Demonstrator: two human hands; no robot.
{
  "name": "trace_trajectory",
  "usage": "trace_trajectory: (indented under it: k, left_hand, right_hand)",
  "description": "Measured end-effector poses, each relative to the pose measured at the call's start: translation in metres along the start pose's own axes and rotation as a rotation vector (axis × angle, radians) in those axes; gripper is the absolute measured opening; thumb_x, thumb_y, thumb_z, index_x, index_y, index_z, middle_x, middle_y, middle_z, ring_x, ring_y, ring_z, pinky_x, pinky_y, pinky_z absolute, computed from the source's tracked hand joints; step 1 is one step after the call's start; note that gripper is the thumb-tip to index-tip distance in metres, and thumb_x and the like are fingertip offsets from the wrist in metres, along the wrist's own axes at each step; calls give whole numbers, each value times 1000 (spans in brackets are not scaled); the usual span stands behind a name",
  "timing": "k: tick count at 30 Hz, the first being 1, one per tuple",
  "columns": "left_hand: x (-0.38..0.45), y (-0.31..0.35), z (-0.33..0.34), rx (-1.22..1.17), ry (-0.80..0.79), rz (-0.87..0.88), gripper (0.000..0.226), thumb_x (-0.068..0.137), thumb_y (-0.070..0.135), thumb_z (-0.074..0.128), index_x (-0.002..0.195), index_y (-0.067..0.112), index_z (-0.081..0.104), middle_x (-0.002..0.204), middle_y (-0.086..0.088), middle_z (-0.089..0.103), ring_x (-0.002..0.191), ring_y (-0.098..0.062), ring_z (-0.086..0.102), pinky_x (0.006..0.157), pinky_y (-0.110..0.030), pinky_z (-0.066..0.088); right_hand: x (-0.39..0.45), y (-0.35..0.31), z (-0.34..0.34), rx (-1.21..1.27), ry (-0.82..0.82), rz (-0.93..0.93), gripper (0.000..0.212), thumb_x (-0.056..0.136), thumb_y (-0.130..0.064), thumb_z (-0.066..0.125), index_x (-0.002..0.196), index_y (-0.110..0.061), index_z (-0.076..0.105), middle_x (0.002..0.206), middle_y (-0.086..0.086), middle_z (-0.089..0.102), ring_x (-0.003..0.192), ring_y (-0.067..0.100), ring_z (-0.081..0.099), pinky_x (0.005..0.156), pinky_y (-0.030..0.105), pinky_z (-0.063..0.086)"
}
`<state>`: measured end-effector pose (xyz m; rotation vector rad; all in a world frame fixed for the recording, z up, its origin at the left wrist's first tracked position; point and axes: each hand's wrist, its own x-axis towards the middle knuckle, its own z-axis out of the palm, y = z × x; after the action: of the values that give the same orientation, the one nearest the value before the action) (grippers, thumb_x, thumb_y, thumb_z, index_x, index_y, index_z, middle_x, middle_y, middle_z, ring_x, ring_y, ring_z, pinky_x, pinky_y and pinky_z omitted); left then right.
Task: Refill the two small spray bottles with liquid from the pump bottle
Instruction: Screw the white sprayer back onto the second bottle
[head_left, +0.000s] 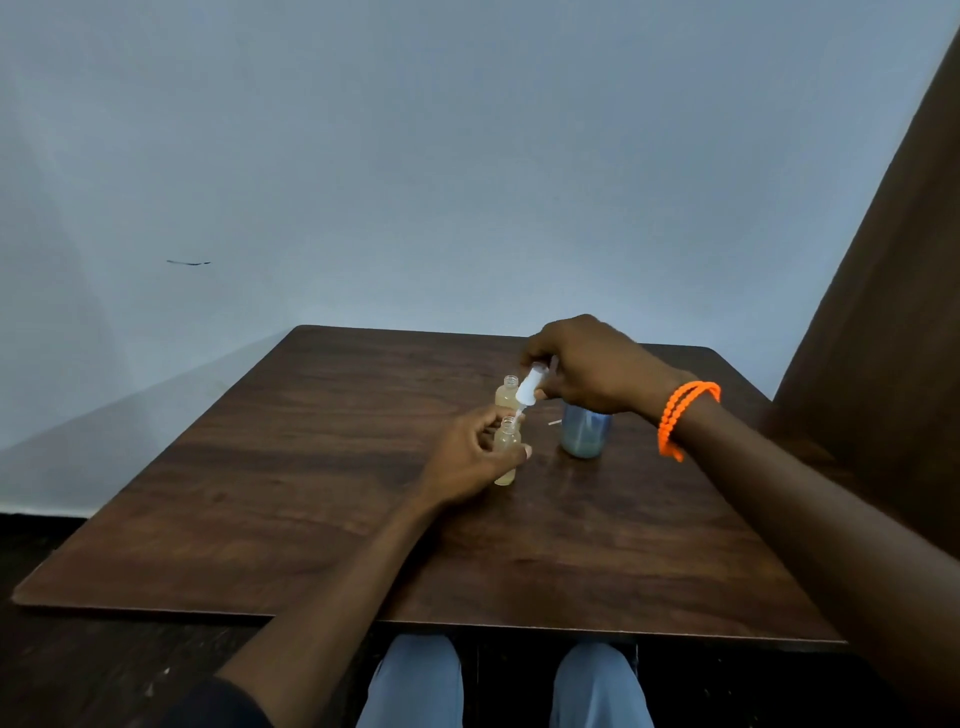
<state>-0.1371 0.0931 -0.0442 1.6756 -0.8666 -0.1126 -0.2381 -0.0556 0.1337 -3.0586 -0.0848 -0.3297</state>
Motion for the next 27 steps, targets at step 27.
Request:
trace_trajectory:
  k: [27]
  left_hand:
    - [-1,2,-3,-16,20,-81,17,80,28,95,80,19,81,77,-2,80,73,-20,77,69,-46,62]
  right_hand:
    - [35,3,45,244,-246,-56,30,77,-34,92,92,-13,78,72,1,76,64,21,74,59,31,57]
